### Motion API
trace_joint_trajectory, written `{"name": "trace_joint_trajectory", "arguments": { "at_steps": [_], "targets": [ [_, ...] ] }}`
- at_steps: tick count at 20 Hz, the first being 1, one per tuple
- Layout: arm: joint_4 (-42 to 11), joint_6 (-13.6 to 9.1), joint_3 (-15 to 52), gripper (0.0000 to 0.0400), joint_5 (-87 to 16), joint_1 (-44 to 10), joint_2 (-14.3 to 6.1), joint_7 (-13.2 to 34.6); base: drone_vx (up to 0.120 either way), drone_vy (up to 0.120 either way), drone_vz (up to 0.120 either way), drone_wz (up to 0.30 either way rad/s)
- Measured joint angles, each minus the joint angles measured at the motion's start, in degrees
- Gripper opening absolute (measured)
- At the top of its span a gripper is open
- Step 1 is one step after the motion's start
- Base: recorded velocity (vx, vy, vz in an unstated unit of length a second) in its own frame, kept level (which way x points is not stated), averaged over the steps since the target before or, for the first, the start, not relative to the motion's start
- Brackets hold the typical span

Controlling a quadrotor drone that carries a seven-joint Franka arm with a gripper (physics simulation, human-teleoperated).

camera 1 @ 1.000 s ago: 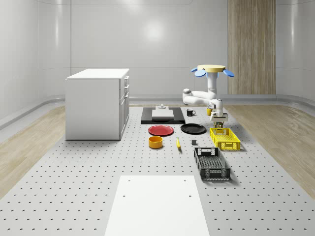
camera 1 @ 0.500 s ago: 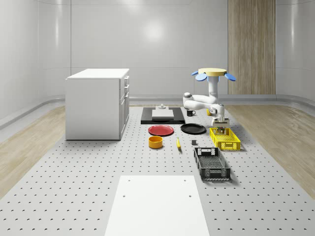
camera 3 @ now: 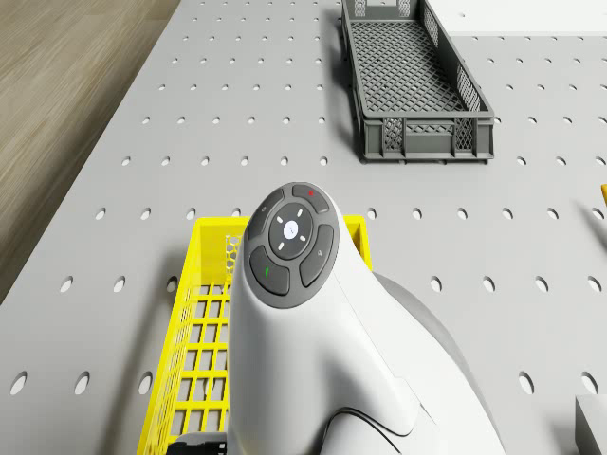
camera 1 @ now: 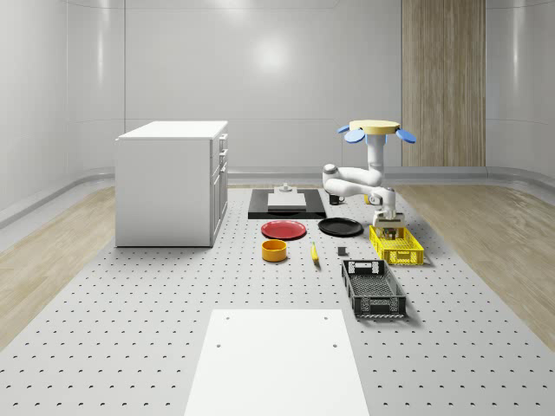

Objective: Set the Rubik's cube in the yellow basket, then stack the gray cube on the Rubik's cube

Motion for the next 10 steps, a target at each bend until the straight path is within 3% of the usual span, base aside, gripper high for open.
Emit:
{"name": "trace_joint_trajectory", "arguments": {
  "at_steps": [10],
  "targets": [
    [1.60,1.84,-5.92,0.0325,-5.66,-1.16,0.30,0.15,0.000,0.000,0.000,0.000]
  ]
}}
